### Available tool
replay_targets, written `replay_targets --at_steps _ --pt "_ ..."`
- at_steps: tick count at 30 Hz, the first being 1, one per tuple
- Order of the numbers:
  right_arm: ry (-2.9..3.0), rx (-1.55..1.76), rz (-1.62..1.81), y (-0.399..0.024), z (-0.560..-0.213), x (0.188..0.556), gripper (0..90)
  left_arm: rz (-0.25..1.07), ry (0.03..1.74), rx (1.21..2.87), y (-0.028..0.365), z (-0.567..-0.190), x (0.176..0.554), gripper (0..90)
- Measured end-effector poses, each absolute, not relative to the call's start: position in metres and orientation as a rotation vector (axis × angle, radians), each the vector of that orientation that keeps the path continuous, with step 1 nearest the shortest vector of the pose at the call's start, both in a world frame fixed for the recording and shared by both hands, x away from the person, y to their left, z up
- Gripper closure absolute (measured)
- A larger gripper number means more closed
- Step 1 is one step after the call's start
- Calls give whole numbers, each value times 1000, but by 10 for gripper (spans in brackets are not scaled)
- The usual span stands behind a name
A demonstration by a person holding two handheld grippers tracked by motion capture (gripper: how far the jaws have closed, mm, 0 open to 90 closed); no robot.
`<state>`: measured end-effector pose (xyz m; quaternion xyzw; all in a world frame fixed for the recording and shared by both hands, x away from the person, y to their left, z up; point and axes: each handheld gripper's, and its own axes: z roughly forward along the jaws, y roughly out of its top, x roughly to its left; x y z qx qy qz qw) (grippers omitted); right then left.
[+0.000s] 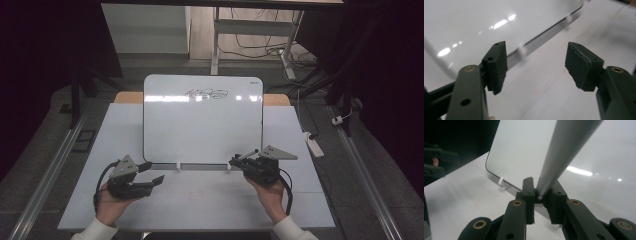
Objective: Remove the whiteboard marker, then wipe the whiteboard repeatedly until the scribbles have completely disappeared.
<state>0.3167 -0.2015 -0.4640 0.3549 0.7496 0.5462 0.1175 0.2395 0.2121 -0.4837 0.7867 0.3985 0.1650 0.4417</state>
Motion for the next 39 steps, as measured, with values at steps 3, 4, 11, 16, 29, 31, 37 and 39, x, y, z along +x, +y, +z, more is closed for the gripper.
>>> replay_targets --at_steps 3,4,11,16,29,31,37,39 --pt "2167 997 1623 -206 -462 316 778 400 1038 1975 221 -496 242 293" --pt "2148 983 1628 -209 -462 317 778 402 1042 1975 223 -498 243 279" --pt "2124 954 1634 -213 -462 319 778 409 1048 1988 226 -503 245 263" --pt "2118 921 1639 -208 -460 326 778 427 1069 1992 229 -505 248 234" --pt "1992 903 1726 -174 -418 381 778 436 1057 1986 230 -507 247 222" --pt "1977 895 1715 -165 -411 392 778 438 1056 1987 230 -508 246 221" --pt "1932 936 1728 -147 -396 425 778 440 1065 1982 234 -510 245 222" --pt "1916 944 1733 -138 -390 438 778 441 1069 1975 234 -510 245 222"
